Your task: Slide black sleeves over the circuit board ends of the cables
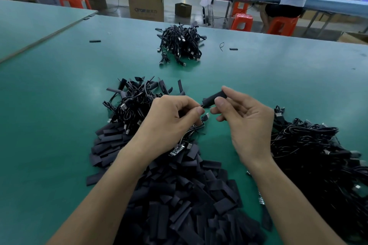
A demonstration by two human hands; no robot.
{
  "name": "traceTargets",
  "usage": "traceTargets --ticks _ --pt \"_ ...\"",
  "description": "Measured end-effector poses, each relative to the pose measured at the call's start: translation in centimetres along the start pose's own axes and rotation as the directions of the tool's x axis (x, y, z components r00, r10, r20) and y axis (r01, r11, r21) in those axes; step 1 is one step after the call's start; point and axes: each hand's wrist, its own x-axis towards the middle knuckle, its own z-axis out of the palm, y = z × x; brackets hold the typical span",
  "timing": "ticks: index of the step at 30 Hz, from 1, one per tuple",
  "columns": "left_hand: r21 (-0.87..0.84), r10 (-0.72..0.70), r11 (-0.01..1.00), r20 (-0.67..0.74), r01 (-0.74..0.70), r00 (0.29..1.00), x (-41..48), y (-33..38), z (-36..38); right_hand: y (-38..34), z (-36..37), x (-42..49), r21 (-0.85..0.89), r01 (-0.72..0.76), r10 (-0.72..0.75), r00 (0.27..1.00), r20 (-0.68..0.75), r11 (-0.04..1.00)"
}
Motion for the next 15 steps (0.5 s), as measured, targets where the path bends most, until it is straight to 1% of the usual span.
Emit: traceTargets --ticks 4,12,15 --pt "-0.023 0.020 1.000 0.005 -0.020 1.000 0.0 -0.1 0.0 0.0 0.6 -0.4 0.047 -0.021 0.019 0.999 0.031 0.999" --pt "-0.016 0.024 1.000 -0.025 -0.024 0.999 0.0 0.2 0.0 -0.4 0.9 -0.2 0.004 -0.021 0.021 0.999 0.038 1.000" --pt "0.018 0.044 0.999 -0.034 -0.043 0.998 0.0 0.6 -0.2 -1.0 0.9 0.1 0.027 -0.041 0.041 0.999 0.031 0.999"
